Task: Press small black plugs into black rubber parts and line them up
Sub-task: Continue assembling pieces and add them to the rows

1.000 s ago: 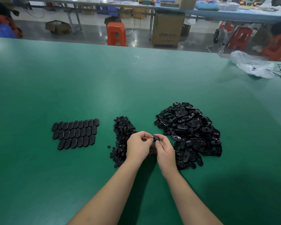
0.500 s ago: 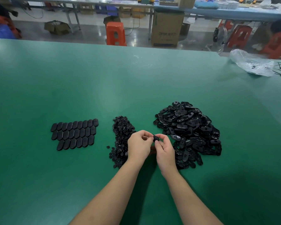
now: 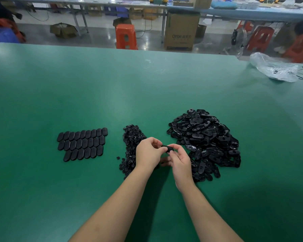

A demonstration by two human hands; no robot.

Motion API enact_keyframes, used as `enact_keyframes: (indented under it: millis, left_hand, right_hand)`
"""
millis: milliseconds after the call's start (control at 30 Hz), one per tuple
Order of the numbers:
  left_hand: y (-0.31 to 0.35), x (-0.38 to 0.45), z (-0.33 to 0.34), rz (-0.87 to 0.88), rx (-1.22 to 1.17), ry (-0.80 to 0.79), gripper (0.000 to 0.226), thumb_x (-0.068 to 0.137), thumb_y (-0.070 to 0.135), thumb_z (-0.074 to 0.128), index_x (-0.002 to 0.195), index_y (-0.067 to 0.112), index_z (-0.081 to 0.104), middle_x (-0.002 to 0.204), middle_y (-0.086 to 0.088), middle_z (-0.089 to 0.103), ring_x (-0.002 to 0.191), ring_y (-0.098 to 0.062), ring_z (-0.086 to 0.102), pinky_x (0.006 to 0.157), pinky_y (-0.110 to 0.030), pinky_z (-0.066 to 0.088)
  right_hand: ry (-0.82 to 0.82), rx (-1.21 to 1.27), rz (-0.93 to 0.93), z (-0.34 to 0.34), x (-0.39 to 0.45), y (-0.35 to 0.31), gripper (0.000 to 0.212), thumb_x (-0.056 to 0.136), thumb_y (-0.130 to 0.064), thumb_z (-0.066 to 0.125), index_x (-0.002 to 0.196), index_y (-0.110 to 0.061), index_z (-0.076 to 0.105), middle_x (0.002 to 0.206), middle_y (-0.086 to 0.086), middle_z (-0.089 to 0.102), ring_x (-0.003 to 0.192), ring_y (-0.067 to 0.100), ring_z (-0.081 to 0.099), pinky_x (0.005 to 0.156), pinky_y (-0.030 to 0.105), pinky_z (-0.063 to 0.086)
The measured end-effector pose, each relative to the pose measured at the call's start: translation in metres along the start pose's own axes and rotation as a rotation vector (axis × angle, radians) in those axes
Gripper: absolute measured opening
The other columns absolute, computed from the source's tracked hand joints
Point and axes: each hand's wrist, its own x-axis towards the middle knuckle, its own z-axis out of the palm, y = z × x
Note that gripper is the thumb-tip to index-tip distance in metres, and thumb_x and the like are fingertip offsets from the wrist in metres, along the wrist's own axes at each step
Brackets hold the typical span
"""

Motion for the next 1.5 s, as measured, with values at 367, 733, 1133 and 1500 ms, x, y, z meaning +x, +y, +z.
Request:
enact_keyframes:
  millis: [367,733,1133,1500]
  left_hand:
    - [0.0,0.001,0.0,0.035,0.003,-0.016,0.011,0.079,0.021,0.08,0.074,0.022,0.07,0.07,0.006,0.07,0.063,-0.013,0.065,0.061,-0.029,0.054]
    - [-0.001,-0.001,-0.001,0.066,0.028,-0.074,0.006,0.084,0.017,0.076,0.079,0.019,0.073,0.072,0.003,0.072,0.058,-0.015,0.064,0.064,-0.034,0.059]
    - [-0.005,-0.002,0.003,0.069,0.079,-0.097,0.007,0.085,0.015,0.067,0.087,0.017,0.074,0.078,0.003,0.072,0.06,-0.015,0.063,0.064,-0.031,0.057]
    - [-0.007,-0.003,0.003,0.117,0.131,-0.073,0.007,0.088,0.016,0.068,0.088,0.013,0.074,0.081,0.001,0.073,0.061,-0.019,0.069,0.064,-0.031,0.058]
  right_hand:
    - [0.038,-0.113,-0.04,0.0,0.006,0.011,0.015,0.104,-0.01,0.052,0.109,-0.018,0.063,0.103,0.009,0.075,0.094,0.033,0.07,0.083,0.046,0.057]
    - [0.056,-0.12,-0.079,-0.002,0.005,0.011,0.015,0.101,-0.009,0.057,0.103,-0.021,0.067,0.086,0.008,0.074,0.069,0.014,0.064,0.061,0.026,0.054]
    - [0.064,-0.116,-0.068,-0.002,0.004,0.01,0.022,0.101,-0.006,0.056,0.1,-0.023,0.069,0.089,0.005,0.075,0.073,0.012,0.064,0.062,0.024,0.052]
    - [0.084,-0.153,-0.085,-0.001,0.003,0.008,0.012,0.1,-0.013,0.062,0.099,-0.021,0.069,0.086,0.004,0.074,0.075,0.013,0.064,0.064,0.03,0.054]
